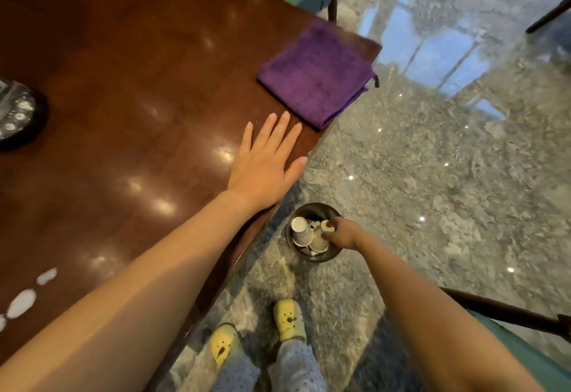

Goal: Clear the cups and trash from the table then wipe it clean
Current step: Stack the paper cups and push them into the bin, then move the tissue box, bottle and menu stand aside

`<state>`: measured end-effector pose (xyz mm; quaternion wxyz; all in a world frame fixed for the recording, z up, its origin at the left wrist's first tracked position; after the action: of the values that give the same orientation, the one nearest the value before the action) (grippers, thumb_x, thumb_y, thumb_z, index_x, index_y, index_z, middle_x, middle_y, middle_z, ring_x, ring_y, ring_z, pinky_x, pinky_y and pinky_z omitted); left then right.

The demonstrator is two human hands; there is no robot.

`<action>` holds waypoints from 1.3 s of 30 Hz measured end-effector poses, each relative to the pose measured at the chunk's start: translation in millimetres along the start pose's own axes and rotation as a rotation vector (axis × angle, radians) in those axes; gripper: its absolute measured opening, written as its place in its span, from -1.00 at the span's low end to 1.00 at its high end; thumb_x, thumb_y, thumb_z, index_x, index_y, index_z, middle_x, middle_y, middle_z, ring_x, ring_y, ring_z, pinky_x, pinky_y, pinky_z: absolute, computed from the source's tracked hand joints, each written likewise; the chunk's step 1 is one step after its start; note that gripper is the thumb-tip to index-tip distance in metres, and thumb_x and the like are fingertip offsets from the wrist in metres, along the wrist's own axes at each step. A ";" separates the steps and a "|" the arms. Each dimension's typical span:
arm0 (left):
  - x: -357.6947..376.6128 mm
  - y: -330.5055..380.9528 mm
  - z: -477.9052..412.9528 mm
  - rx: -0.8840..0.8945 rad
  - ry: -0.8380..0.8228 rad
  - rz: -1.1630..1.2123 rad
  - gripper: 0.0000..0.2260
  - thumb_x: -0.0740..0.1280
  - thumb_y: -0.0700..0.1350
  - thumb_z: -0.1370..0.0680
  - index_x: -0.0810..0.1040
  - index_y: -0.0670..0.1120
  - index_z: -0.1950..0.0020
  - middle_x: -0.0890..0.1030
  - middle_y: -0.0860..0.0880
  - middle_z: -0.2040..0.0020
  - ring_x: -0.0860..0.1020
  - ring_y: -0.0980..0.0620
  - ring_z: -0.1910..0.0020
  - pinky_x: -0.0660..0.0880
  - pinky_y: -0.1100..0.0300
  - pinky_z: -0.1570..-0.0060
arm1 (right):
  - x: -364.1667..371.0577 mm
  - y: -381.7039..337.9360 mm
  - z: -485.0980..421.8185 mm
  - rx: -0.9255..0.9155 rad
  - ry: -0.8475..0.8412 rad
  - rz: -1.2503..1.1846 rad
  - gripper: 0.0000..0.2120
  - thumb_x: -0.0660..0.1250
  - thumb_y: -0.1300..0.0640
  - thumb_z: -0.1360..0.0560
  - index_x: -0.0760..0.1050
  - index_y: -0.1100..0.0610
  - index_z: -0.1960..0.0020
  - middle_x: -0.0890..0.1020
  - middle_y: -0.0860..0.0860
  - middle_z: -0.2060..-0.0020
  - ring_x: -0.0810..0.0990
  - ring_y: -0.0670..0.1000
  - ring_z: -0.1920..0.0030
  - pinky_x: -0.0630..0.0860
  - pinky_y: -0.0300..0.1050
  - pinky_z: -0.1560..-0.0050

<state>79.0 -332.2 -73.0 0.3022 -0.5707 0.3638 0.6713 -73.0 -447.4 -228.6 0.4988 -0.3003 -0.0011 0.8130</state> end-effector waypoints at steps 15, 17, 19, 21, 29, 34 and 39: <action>-74.7 -35.0 70.0 -0.217 -0.326 0.236 -0.56 0.13 0.03 -0.60 0.20 -0.03 -0.47 0.29 -0.07 -0.47 0.27 -0.09 -0.42 0.28 0.01 -0.35 | -119.3 -140.0 158.1 -0.148 -0.355 0.337 -0.61 0.17 -0.02 -0.57 0.40 0.15 -0.32 0.56 0.11 -0.24 0.56 0.10 -0.20 0.47 0.07 -0.23; -89.1 -51.6 82.9 -0.273 -0.388 0.323 -0.56 0.10 0.01 -0.62 0.15 0.00 -0.49 0.38 -0.07 -0.42 0.41 -0.09 -0.32 0.41 0.05 -0.20 | -124.9 -168.1 170.4 -0.145 -0.393 0.436 -0.58 0.17 -0.05 -0.57 0.38 0.15 -0.34 0.57 0.12 -0.24 0.58 0.11 -0.15 0.47 0.09 -0.22; -102.1 -68.7 98.5 -0.319 -0.454 0.349 -0.56 0.07 0.02 -0.63 0.13 -0.01 -0.50 0.37 -0.07 -0.43 0.41 -0.09 -0.32 0.39 0.10 -0.17 | -126.9 -198.8 179.1 -0.159 -0.408 0.497 -0.57 0.18 -0.06 -0.57 0.34 0.12 -0.36 0.57 0.12 -0.23 0.58 0.12 -0.14 0.48 0.12 -0.23; -114.4 -83.6 115.2 -0.339 -0.499 0.315 -0.57 0.08 0.02 -0.63 0.21 -0.08 -0.48 0.34 -0.09 -0.45 0.35 -0.09 -0.37 0.32 0.13 -0.24 | -125.2 -227.5 185.1 -0.181 -0.410 0.567 -0.54 0.17 -0.08 -0.57 0.30 0.10 -0.40 0.57 0.09 -0.23 0.57 0.11 -0.17 0.48 0.10 -0.22; -145.5 -149.6 224.0 -0.613 -0.408 0.380 -0.58 0.11 0.02 -0.62 0.29 -0.09 -0.45 0.36 -0.08 -0.44 0.34 -0.06 -0.39 0.27 0.16 -0.31 | -68.0 -354.5 209.0 -0.362 -0.373 0.921 -0.55 0.13 -0.05 -0.59 0.29 0.14 -0.41 0.43 0.10 -0.38 0.46 0.10 -0.32 0.46 0.09 -0.24; -158.4 -182.0 300.0 -0.810 -0.409 0.466 -0.58 0.13 0.03 -0.61 0.30 -0.10 -0.43 0.38 -0.08 -0.42 0.38 -0.09 -0.35 0.33 0.17 -0.23 | -9.8 -428.5 222.8 -0.546 -0.343 1.073 -0.62 0.15 0.02 -0.59 0.37 0.11 -0.36 0.51 0.08 -0.16 0.53 0.05 -0.11 0.50 0.05 -0.11; -166.6 -223.8 348.4 -0.961 -0.278 0.446 -0.58 0.14 0.00 -0.60 0.29 -0.09 -0.44 0.35 -0.11 -0.44 0.36 -0.11 -0.37 0.30 0.14 -0.29 | 44.3 -499.3 238.1 -0.873 -0.198 1.135 -0.70 0.24 -0.04 -0.53 0.56 0.14 -0.11 0.60 0.12 -0.07 0.59 0.16 -0.06 0.55 0.03 -0.02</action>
<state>100.0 83.4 88.3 -0.0970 -0.4592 0.0851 0.8789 200.9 -89.7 95.5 -0.1680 -0.3515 -0.2147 0.8956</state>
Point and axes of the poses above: each hand's wrist, its own z-axis away from the middle knuckle, its own x-axis out of the palm, y = z × x, the point moved 2 cm from there along -z, towards the middle knuckle
